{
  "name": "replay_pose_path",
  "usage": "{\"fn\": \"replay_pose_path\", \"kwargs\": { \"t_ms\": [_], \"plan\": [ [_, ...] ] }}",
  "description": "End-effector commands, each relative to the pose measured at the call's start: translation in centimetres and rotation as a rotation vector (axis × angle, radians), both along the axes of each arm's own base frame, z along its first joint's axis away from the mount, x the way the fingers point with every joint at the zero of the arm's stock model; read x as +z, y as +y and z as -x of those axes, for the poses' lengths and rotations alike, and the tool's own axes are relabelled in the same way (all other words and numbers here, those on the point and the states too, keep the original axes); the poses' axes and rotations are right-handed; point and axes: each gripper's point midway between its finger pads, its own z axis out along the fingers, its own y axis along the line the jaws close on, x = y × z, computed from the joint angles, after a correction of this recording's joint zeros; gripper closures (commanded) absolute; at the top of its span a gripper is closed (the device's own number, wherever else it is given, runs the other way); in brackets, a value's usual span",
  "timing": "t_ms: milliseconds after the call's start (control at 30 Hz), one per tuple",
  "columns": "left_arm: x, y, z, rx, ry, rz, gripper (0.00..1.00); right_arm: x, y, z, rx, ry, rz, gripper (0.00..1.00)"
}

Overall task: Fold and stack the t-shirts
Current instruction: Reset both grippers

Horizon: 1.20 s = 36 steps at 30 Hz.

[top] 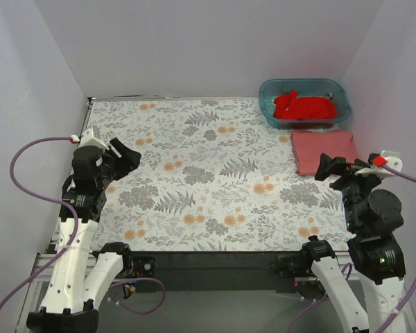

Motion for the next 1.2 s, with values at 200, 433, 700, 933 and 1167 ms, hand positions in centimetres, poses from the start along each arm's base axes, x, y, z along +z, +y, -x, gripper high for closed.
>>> {"fn": "replay_pose_path", "kwargs": {
  "t_ms": [200,433,700,933,1167],
  "plan": [
    [-1.9,0.9,4.2,0.04,0.123,-0.022,0.4,-0.7,0.4,3.2,0.071,-0.099,0.019,0.02],
    [-2.8,1.1,3.8,0.061,0.151,-0.013,0.4,-1.0,0.5,3.1,0.079,-0.099,0.043,0.02],
    [-3.2,1.3,3.3,0.077,0.167,-0.022,0.4,-2.5,0.7,2.7,0.09,-0.08,0.054,0.02],
    [-3.6,1.8,2.9,0.107,0.176,-0.032,0.4,-3.1,0.9,2.5,0.1,-0.074,0.06,0.02],
    [-4.0,1.6,2.3,0.1,0.181,-0.027,0.4,-3.7,1.2,2.4,0.114,-0.067,0.063,0.02]
  ]
}}
